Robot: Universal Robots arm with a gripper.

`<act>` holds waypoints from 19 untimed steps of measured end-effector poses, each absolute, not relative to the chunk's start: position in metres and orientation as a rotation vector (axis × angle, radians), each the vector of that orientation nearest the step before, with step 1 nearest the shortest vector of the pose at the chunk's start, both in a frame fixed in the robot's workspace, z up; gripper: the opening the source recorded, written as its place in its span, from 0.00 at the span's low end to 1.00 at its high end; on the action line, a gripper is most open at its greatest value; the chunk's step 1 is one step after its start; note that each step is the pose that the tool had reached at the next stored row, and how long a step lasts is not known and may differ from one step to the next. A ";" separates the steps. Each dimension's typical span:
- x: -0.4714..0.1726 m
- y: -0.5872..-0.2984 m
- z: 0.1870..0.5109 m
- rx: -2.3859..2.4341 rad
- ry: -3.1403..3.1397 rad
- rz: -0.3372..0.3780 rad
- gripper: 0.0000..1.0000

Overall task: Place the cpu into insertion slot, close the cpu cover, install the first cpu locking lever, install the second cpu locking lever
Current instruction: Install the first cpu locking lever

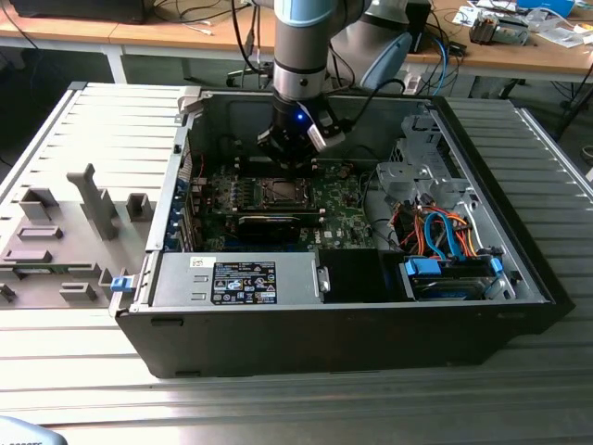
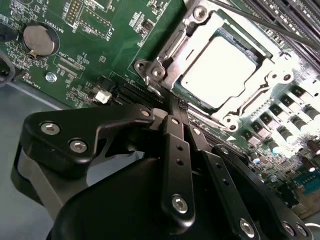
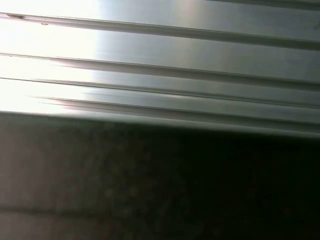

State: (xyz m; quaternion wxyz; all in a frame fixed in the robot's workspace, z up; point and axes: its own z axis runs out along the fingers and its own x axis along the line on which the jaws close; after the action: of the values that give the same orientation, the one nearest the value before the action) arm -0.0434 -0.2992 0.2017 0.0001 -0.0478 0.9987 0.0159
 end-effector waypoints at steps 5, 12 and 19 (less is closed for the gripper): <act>-0.041 -0.299 0.202 -0.156 3.138 0.048 0.11; -0.041 -0.299 0.217 -0.158 3.138 0.044 0.11; -0.041 -0.311 0.217 -0.159 3.138 0.038 0.11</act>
State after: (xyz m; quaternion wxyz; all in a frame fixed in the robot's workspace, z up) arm -0.0414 -0.3112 0.2167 -0.0006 -0.0507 0.9986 0.0120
